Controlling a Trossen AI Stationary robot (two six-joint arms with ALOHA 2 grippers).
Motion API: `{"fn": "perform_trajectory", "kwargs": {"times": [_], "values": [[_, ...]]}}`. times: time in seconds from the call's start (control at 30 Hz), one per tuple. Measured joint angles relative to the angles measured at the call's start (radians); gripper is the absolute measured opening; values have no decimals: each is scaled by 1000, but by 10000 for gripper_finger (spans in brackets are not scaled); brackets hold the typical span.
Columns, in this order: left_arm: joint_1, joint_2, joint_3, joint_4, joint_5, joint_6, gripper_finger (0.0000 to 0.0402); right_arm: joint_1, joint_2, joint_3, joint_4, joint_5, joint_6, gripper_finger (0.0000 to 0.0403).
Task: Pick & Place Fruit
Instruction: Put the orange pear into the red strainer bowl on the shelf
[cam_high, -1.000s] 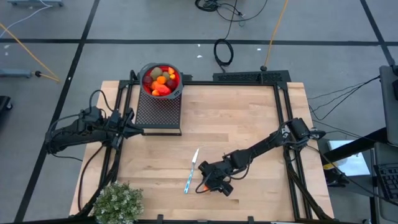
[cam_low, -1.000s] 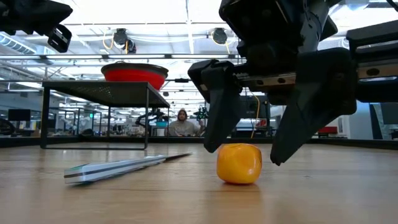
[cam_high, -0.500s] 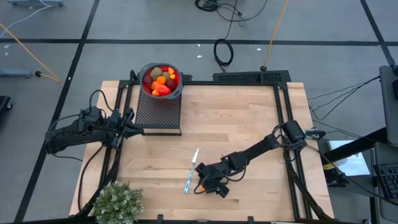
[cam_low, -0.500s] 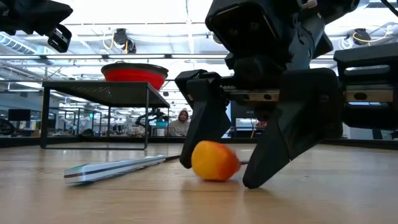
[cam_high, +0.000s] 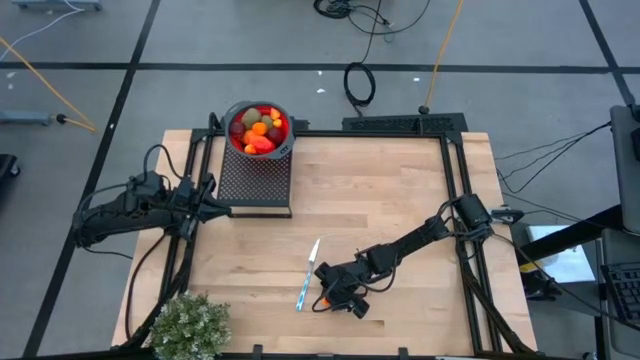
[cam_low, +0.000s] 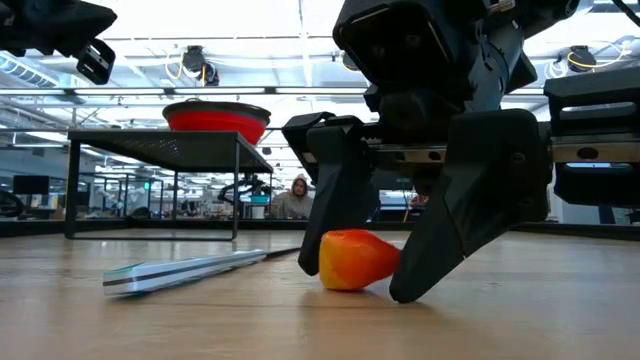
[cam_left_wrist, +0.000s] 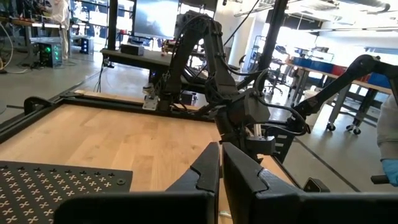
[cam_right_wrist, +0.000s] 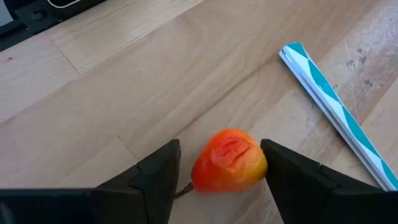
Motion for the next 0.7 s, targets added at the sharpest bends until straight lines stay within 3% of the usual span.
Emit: {"fn": "perform_trajectory", "kwargs": {"times": [0.43, 0.7], "values": [[0, 0, 0, 0, 0, -2, 2, 0, 0, 0, -2, 0, 0, 169], [0, 0, 0, 0, 0, -2, 20, 0, 0, 0, -1, 3, 49, 140]]}}
